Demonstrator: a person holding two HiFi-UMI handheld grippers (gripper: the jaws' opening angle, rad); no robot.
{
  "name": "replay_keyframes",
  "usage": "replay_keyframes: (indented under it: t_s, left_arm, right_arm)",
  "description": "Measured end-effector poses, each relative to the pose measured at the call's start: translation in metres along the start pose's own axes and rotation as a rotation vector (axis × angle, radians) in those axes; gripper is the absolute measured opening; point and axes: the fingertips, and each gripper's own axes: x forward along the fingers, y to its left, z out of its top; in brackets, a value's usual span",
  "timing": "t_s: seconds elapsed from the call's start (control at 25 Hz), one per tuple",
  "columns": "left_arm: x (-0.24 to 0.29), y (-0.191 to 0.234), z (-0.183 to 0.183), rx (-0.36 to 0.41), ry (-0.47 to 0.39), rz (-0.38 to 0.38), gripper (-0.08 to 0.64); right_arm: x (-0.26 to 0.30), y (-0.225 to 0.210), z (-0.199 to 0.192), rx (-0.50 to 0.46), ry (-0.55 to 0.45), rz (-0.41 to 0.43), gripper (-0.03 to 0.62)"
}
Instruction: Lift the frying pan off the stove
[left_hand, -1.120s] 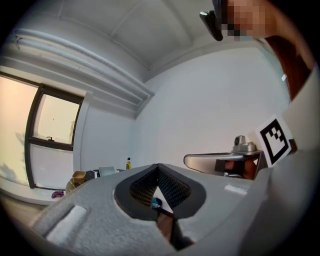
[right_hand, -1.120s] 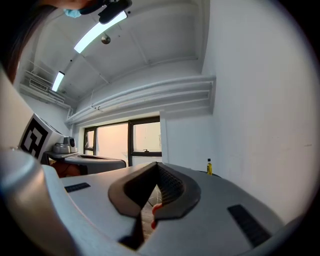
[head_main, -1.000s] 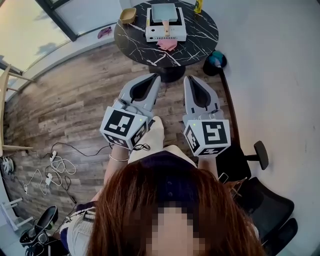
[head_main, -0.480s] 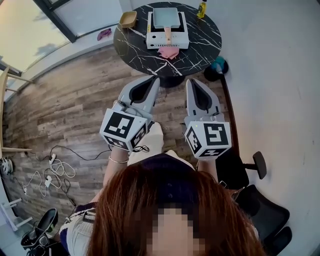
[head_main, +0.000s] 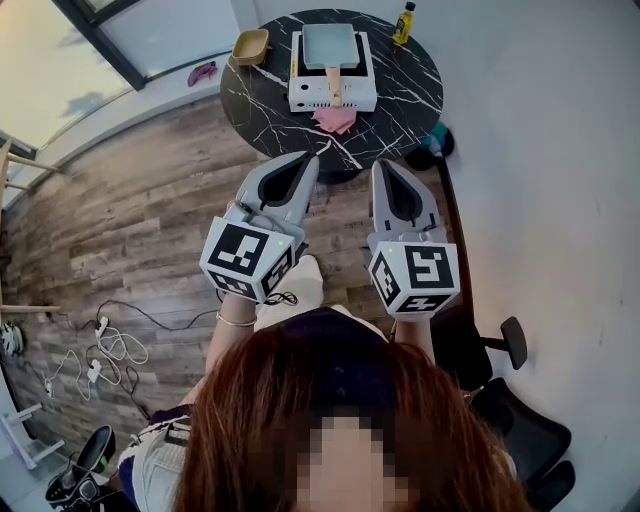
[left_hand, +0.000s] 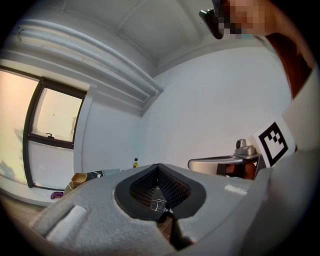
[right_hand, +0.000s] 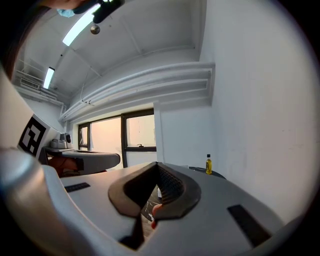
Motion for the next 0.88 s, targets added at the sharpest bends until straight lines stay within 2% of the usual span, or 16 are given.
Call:
replay_keyframes:
  t_s: [0.88]
  left_arm:
    - [0.046, 0.092, 0.011, -0.024, -0.015, -0.016, 0.012]
  right_arm:
    - [0.100, -0.001, 0.008, -0.018, 0.059, -0.030, 0.009]
